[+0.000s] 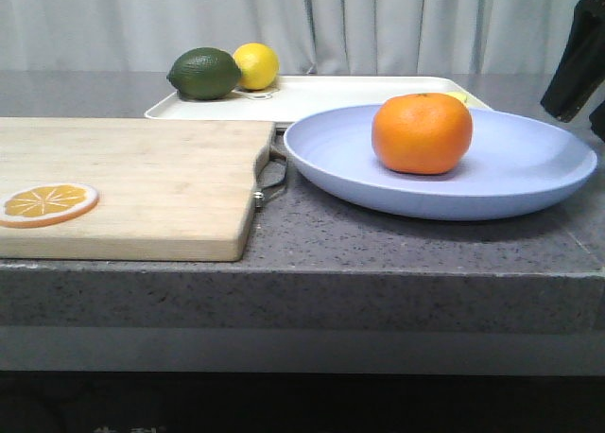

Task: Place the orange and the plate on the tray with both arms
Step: 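Move the right gripper to the plate rim and grip it, then lift the plate with the right gripper and carry it onto the tray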

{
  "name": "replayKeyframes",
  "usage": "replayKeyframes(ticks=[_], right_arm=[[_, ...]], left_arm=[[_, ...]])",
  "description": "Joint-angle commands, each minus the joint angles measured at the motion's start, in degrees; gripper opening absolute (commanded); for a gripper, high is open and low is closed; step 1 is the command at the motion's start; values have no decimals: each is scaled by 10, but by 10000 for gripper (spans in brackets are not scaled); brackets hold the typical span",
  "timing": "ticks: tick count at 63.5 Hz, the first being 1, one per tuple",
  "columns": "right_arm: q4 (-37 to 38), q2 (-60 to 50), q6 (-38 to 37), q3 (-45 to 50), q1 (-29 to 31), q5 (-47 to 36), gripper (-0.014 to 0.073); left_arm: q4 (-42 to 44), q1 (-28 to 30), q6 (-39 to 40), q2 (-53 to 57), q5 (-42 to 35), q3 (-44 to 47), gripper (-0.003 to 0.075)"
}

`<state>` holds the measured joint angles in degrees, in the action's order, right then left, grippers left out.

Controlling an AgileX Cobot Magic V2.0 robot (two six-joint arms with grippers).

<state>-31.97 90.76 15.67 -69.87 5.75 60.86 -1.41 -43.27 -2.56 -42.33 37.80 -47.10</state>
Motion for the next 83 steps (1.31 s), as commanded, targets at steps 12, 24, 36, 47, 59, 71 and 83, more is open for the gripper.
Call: replayKeyframes(ticks=[12, 24, 36, 47, 59, 71, 83], right_arm=[[-26, 8, 14, -19, 2, -18, 391], [-48, 27, 26, -19, 2, -16, 329], [-56, 34, 32, -19, 2, -16, 188], [-56, 37, 32, -19, 2, -14, 63], [-56, 38, 32, -19, 2, -14, -60], [-56, 37, 32, -19, 2, -23, -68], [-60, 37, 32, -19, 2, -3, -68]], left_arm=[[-2, 2, 5, 3, -43, -15, 654], [-2, 2, 5, 3, -43, -15, 654], [-2, 2, 5, 3, -43, -15, 654], [-2, 2, 5, 3, -43, -15, 654], [-2, 2, 5, 3, -43, -15, 654], [-2, 2, 5, 3, -43, -15, 654], [-2, 2, 5, 3, -43, -15, 654]])
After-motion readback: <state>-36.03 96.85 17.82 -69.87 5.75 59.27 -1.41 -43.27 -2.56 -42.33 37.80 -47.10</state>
